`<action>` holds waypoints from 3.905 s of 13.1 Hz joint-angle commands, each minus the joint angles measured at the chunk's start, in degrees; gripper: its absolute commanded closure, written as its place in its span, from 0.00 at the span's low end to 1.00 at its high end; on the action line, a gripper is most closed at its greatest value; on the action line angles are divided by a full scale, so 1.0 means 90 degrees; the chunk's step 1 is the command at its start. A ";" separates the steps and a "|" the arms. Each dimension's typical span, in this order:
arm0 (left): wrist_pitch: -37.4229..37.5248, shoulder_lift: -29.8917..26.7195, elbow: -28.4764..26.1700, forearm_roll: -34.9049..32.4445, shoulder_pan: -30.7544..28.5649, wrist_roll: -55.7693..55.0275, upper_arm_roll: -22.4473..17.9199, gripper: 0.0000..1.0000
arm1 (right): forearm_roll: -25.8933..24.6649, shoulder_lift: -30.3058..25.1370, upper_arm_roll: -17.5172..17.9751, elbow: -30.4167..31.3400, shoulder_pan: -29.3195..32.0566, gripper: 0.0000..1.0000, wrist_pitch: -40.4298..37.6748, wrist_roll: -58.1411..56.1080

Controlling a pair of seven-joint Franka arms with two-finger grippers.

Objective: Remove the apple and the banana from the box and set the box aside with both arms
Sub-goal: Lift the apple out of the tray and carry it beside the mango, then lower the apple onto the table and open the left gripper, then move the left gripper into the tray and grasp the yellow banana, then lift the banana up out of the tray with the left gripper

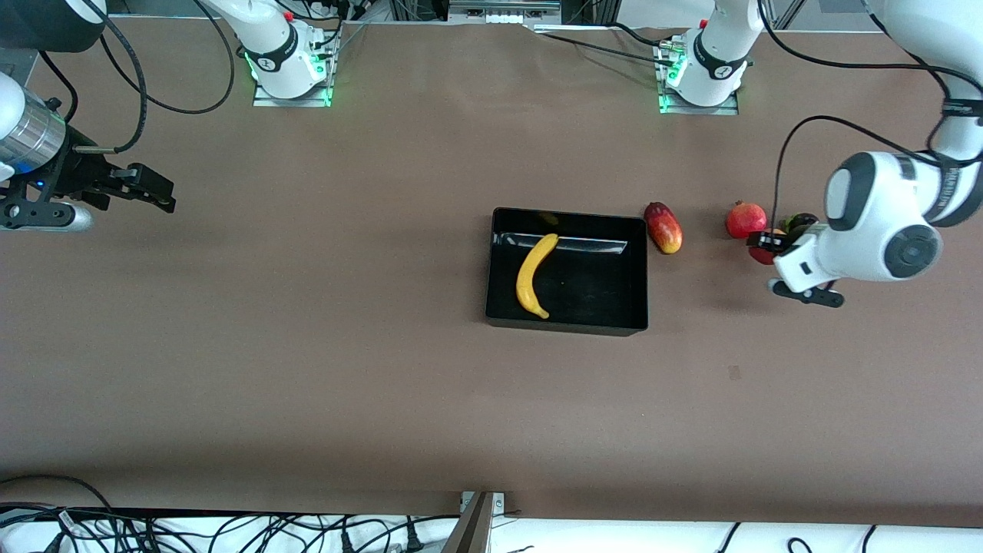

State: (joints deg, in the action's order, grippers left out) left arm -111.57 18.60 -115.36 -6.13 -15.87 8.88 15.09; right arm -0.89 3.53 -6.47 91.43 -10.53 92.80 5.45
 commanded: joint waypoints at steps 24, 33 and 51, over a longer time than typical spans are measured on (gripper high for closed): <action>0.1342 0.0355 0.2104 0.0721 0.1641 -0.1156 0.0570 0.00 | -0.0067 0.0018 0.0055 -0.0071 0.0027 0.00 -0.0009 -0.0010; -0.1205 0.1721 0.2330 0.0643 0.3812 -0.4879 0.0550 0.00 | -0.0067 0.0009 0.0055 -0.0080 0.0027 0.00 -0.0009 -0.0010; -0.2516 0.2485 0.1802 0.0281 0.3971 -0.5283 0.0511 1.00 | -0.0067 0.0009 0.0094 -0.0080 -0.0012 0.00 -0.0048 -0.0009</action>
State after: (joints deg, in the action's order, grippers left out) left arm -134.25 41.62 -99.24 -2.34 20.13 -37.78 19.65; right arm -0.90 3.52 -6.22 91.41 -10.60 92.83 5.45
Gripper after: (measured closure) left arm 0.511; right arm 0.000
